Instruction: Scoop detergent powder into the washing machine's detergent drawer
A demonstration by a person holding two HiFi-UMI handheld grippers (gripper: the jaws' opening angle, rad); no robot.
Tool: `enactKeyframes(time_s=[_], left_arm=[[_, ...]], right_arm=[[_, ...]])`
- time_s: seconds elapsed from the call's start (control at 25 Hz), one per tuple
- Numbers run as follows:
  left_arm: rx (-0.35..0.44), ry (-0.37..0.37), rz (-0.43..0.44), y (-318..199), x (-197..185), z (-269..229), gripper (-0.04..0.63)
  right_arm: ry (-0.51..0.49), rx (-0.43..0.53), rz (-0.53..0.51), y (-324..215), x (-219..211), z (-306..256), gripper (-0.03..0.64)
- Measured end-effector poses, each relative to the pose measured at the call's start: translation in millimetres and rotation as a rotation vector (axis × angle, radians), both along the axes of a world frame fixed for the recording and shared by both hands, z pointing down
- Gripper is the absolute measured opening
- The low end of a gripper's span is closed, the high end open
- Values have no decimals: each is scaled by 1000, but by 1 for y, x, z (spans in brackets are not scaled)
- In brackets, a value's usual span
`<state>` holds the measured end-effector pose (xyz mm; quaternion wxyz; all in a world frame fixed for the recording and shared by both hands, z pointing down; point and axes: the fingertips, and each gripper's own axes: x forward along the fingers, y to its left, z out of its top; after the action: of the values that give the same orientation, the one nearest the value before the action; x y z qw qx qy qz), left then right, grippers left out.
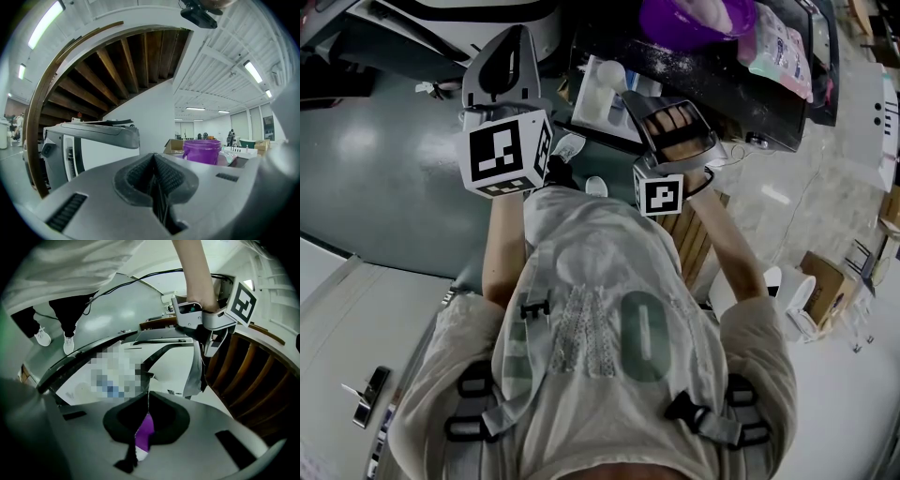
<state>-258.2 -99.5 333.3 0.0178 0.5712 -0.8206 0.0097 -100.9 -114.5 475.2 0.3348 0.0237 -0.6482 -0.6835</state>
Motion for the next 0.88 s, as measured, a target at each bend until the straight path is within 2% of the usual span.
enactKeyframes(time_s=[0.16,0.24,0.36,0.56,0.88], left_arm=[[-1,1,2,-4,0,1,21],[-2,2,3,-5,1,2,21],[0,0,12,-7,4,0,21],[10,-30,29,-13,7,-9,21],[41,-93,77,-28,15,-35,21]], right_arm=[[34,25,-27,-3,0,0,9],[40,-1,-36,-3,0,1,11],[-7,-150,8,-4,0,-6,11],[-168,-418,89,-4,-16,-45,11],[-456,-733,202,-19,-38,-125,11]])
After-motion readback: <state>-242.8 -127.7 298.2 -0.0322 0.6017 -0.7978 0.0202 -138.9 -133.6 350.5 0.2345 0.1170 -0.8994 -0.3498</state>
